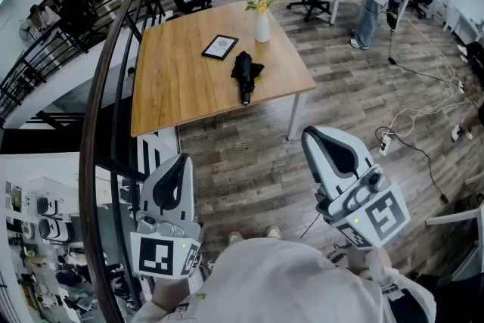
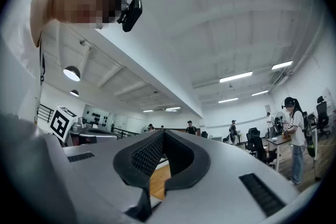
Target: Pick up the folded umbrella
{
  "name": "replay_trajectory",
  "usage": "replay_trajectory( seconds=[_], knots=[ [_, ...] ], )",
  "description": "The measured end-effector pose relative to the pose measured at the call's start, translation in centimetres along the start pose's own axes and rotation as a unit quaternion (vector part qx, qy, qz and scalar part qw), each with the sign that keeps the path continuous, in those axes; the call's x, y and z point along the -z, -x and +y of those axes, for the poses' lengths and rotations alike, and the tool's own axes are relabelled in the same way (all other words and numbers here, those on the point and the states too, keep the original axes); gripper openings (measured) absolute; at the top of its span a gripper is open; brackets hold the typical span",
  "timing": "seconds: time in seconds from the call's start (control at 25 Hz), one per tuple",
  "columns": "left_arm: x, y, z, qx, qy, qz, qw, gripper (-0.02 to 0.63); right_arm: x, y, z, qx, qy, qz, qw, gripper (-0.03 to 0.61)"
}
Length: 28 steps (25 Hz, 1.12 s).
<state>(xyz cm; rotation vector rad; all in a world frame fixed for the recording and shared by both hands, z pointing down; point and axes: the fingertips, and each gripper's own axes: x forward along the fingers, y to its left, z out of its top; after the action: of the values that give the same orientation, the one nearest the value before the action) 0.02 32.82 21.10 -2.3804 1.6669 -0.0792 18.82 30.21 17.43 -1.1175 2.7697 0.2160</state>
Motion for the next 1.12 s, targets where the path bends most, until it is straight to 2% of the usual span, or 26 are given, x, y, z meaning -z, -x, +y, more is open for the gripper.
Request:
replay_trajectory(
  seconds=[0.2,0.36,0.6,0.72,0.76,0.84,0.96,1.12],
  knots=[
    [-0.2,-0.6,-1.0,-0.002,0.004,0.000,1.0000,0.017,0.1,0.4,-0.8,-0.011,-0.032,0.003,0.999,0.028],
    [-0.1,-0.7,-1.5,-0.002,0.008,0.003,1.0000,0.017,0.4,0.7,-0.8,-0.021,-0.029,0.009,0.999,0.028],
    [0.3,-0.8,-3.1,-0.002,0.011,0.007,0.9999,0.017,1.0,1.7,0.4,-0.064,-0.016,0.021,0.998,0.028],
    [0.6,-0.7,-4.1,0.005,0.015,0.009,0.9998,0.015,1.2,2.2,0.4,-0.061,-0.025,0.014,0.998,0.031],
    [0.5,-0.6,-4.3,0.006,0.016,0.008,0.9998,0.017,0.9,2.3,0.3,-0.056,-0.031,0.004,0.998,0.051],
    [0.2,-0.5,-4.3,0.003,0.017,0.002,0.9998,0.017,0.2,2.2,0.4,-0.056,-0.030,-0.012,0.998,0.289],
    [0.1,-0.7,-4.1,0.001,0.025,-0.007,0.9997,0.017,0.4,1.6,0.4,-0.050,-0.017,-0.014,0.998,0.307],
    [1.3,-1.5,-2.8,0.000,0.027,-0.012,0.9996,0.017,2.1,0.3,-0.3,-0.045,-0.028,-0.007,0.999,0.307]
  ],
)
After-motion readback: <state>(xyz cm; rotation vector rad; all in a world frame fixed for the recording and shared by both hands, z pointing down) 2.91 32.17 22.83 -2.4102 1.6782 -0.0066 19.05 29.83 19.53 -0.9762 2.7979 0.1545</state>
